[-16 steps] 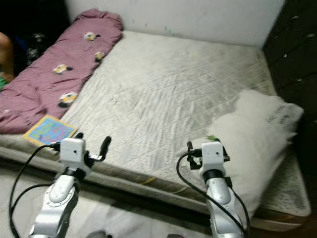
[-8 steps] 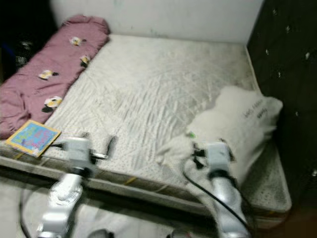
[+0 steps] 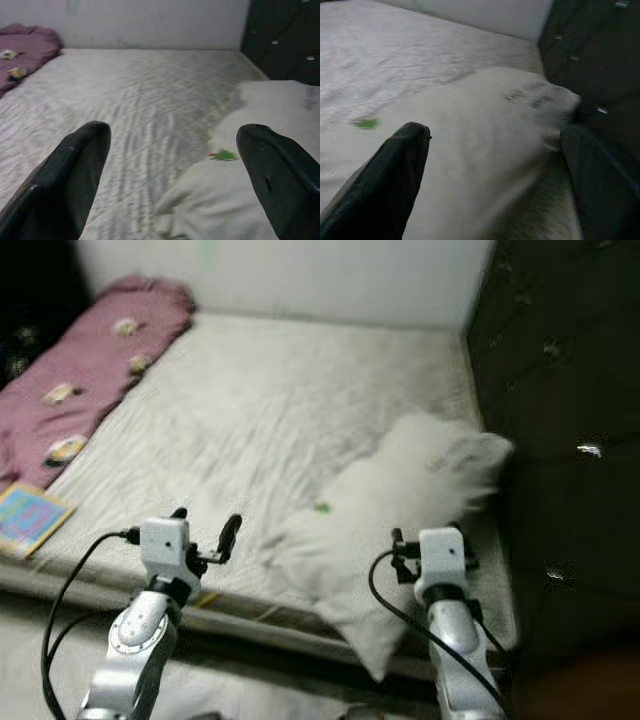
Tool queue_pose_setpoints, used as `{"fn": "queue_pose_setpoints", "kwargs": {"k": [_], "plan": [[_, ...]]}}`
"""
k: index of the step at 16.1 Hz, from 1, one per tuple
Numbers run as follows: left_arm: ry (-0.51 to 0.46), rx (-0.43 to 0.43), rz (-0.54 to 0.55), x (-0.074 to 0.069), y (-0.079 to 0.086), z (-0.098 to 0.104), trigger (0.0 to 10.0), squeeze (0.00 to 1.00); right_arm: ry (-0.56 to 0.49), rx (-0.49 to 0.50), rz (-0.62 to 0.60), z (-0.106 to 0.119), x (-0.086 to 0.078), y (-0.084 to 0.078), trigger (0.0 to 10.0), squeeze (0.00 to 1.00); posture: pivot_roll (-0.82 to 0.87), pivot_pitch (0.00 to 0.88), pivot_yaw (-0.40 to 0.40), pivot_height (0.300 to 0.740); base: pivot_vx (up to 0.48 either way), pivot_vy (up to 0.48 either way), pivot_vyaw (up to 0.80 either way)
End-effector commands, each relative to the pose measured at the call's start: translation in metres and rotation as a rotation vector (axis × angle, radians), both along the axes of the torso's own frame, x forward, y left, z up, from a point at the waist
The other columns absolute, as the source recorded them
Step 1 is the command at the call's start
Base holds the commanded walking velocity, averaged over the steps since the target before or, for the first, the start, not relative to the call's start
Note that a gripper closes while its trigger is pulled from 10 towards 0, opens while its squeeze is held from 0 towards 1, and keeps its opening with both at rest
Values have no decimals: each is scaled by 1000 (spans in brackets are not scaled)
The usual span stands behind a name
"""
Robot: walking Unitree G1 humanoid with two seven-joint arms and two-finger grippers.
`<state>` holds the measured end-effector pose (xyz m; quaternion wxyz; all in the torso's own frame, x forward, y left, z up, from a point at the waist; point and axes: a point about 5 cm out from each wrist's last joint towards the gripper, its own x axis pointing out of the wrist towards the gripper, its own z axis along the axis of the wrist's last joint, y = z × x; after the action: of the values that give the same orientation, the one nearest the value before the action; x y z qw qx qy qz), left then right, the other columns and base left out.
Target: Clean up the room
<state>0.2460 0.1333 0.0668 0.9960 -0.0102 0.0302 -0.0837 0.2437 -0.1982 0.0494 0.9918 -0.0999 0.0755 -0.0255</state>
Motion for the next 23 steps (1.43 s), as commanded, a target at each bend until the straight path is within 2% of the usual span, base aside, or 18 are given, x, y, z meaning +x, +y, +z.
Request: {"fn": "queue_pose_setpoints", "kwargs": {"k": [1,21,23], "plan": [[-7,16,0,1,6,2,10000,0,-5,4,8,1,1,3,10000,0,-63,3,23,740,0,0,-800],[-11,12,-25,0,6,3,10000,0,-19,-3,8,4,4,2,10000,0,-63,9,25,740,0,0,-728],[-11,13,-26,-1,5,3,10000,0,-26,-16,9,6,4,-1,10000,0,-69,11,24,740,0,0,0]]}}
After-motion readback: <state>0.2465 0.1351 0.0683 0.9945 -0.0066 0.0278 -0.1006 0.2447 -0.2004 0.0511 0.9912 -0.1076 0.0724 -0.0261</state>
